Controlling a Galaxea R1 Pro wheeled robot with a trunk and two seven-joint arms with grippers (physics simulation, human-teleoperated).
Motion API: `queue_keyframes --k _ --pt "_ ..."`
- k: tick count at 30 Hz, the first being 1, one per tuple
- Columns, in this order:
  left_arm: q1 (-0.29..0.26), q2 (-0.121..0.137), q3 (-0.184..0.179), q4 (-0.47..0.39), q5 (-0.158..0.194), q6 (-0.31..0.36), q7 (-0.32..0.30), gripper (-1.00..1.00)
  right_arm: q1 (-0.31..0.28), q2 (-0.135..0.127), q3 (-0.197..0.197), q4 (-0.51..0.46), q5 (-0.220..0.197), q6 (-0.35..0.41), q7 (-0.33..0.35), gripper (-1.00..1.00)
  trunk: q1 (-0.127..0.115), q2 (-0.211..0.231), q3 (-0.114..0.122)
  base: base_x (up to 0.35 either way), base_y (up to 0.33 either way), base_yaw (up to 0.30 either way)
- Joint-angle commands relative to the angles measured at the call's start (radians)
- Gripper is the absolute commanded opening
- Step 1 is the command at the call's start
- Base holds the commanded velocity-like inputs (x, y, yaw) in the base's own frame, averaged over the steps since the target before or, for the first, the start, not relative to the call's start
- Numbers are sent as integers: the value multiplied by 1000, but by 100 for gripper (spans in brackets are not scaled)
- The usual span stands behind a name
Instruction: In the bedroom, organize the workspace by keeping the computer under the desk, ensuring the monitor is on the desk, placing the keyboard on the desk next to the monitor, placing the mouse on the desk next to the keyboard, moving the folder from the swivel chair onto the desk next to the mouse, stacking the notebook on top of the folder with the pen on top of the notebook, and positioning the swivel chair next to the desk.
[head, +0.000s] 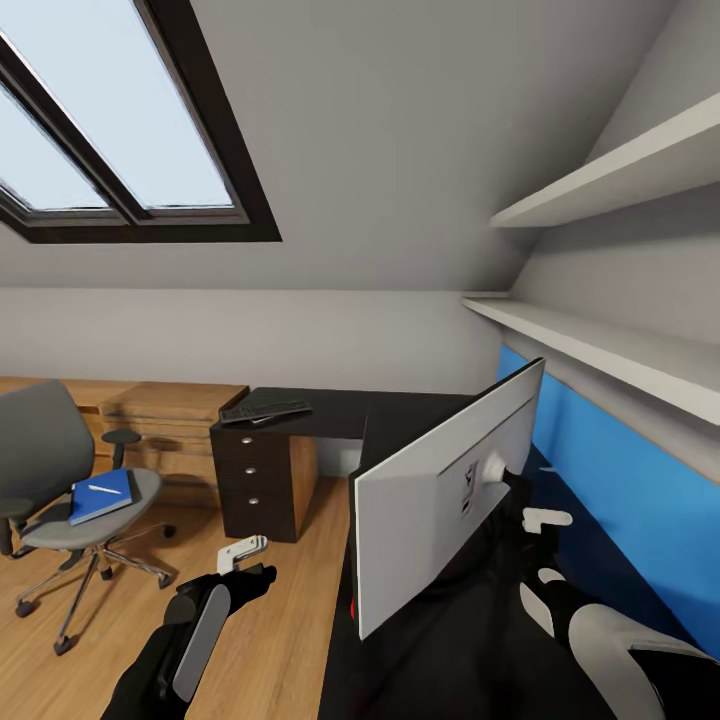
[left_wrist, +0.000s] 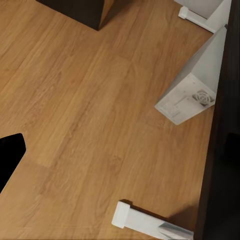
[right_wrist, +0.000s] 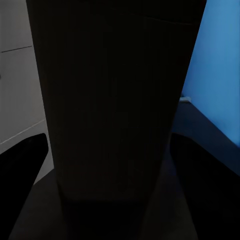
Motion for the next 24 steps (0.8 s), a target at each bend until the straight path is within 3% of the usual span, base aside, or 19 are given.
queue_keyframes --k 1,24 --pt "-1 -1 1 -1 11 3 8 100 -2 0 -8 -1 9 -4 -1 -100 0 -1 -1 129 -115 0" --pt "-1 -1 2 0 11 4 8 100 -2 1 -8 -1 9 -4 -1 -100 0 -1 -1 40 -40 0"
